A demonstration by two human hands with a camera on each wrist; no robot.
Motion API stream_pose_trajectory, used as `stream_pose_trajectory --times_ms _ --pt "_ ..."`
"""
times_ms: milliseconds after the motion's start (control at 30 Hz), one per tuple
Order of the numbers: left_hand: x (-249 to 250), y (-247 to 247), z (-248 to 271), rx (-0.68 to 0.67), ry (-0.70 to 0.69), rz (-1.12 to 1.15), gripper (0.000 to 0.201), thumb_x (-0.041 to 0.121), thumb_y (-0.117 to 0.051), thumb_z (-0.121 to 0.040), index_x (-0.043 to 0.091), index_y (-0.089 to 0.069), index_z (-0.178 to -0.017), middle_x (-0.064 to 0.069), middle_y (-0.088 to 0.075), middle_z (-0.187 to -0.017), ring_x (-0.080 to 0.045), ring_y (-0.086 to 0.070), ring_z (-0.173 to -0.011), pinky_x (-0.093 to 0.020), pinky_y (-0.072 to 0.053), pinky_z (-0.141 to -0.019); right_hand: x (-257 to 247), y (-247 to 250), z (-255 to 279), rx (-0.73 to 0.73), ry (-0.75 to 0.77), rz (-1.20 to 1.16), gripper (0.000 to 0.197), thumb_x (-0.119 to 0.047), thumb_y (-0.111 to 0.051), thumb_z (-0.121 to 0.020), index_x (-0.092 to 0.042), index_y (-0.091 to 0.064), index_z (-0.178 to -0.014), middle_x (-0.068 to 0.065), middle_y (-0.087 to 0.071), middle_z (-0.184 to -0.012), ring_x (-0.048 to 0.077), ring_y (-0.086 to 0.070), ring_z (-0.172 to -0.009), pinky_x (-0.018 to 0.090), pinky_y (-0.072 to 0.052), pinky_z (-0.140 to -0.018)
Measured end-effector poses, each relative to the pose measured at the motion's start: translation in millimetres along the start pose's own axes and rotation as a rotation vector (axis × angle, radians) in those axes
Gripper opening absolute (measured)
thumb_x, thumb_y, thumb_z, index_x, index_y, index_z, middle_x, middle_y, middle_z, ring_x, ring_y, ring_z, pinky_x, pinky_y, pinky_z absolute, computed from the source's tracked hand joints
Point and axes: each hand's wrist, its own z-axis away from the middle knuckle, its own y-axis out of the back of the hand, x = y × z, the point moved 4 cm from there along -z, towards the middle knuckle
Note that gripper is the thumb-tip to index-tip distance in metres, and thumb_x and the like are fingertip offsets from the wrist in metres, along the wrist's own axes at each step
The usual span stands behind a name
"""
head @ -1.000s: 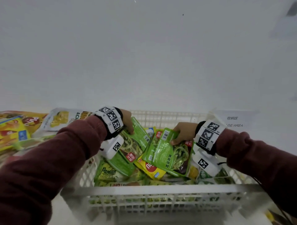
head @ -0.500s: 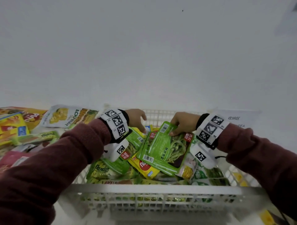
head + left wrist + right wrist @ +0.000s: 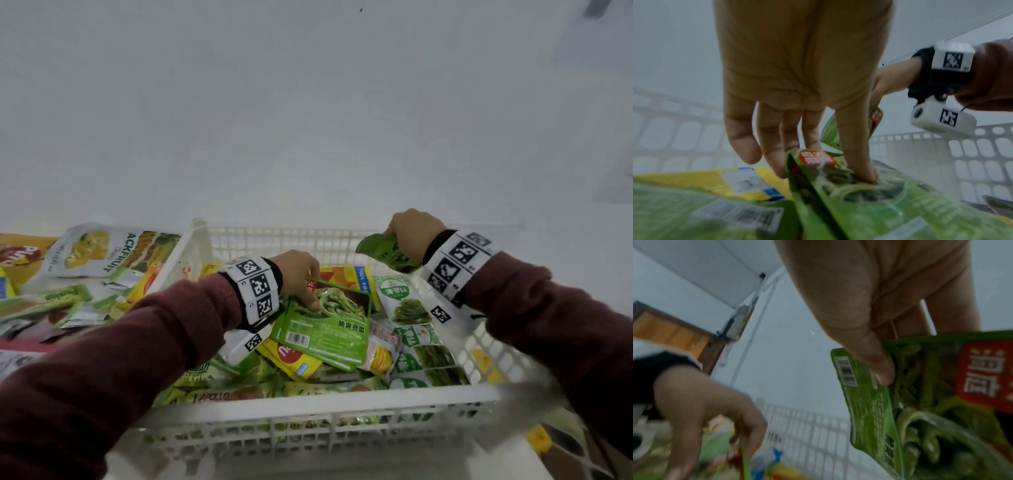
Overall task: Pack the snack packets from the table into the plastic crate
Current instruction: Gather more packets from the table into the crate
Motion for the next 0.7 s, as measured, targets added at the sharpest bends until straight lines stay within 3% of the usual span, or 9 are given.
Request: stream_pose_trajectory --times_ms 167,333,433,467,567,700 --pt "-2.4 2.2 -0.2 0.021 0.012 -0.013 0.060 0.031 -0.079 -0.070 0.013 -0.052 -0.120 -0.007 -0.050 -0.129 -0.025 -0.052 -0.110 -0.029 -0.041 -0.078 -10.0 -45.8 4.4 -0.161 0.056 0.138 0.026 -0.003 -0.044 -0.093 -0.001 -0.059 -0.115 0.016 -0.061 -0.116 0.030 -0.061 -0.103 0.033 -0.049 -0.085" --pt "-5.0 0.6 1.2 -0.016 0.031 -0.034 0.060 0.032 -0.077 -0.072 0.006 -0.051 -0.120 -0.009 -0.053 -0.125 -0.025 -0.052 -0.109 -0.028 -0.041 -0.081 -6.8 -68.9 16.4 -0.471 0.110 0.203 0.055 -0.002 -0.055 -0.088 -0.011 -0.040 -0.140 0.010 -0.054 -0.124 0.022 -0.058 -0.105 0.026 -0.047 -0.083" --pt "-5.8 0.4 3.0 -0.027 0.032 -0.030 0.058 0.031 -0.077 -0.073 0.004 -0.053 -0.119 -0.010 -0.056 -0.122 -0.022 -0.051 -0.098 -0.026 -0.039 -0.078 -9.9 -79.7 18.5 -0.595 0.179 0.369 0.058 -0.007 -0.050 -0.092 -0.010 -0.029 -0.145 0.011 -0.034 -0.148 0.025 -0.035 -0.135 0.029 -0.031 -0.106" --pt "-5.9 1.2 3.6 -0.030 0.030 -0.031 0.058 0.032 -0.076 -0.074 0.003 -0.053 -0.119 -0.010 -0.057 -0.121 -0.021 -0.050 -0.095 -0.026 -0.038 -0.077 -9.4 -82.2 15.6 -0.595 0.162 0.358 0.057 -0.008 -0.051 -0.091 -0.010 -0.031 -0.144 0.011 -0.033 -0.149 0.025 -0.034 -0.136 0.029 -0.030 -0.108" --pt "-6.8 4.0 3.6 -0.045 0.021 -0.020 0.054 0.032 -0.076 -0.074 0.004 -0.054 -0.114 -0.010 -0.056 -0.116 -0.019 -0.046 -0.091 -0.026 -0.038 -0.076 -7.1 -82.2 11.3 -0.498 0.082 0.228 0.052 -0.022 -0.059 -0.088 -0.007 -0.043 -0.135 0.012 -0.049 -0.137 0.026 -0.049 -0.123 0.031 -0.042 -0.100" --pt "-8.1 10.5 4.1 -0.025 0.011 -0.012 0.042 0.029 -0.076 -0.074 0.011 -0.045 -0.095 -0.004 -0.045 -0.100 -0.019 -0.042 -0.088 -0.025 -0.035 -0.069 -4.7 -91.8 9.3 -0.446 0.058 0.114 0.072 -0.041 -0.053 -0.090 -0.021 -0.015 -0.148 0.010 -0.042 -0.143 0.025 -0.045 -0.127 0.031 -0.039 -0.100"
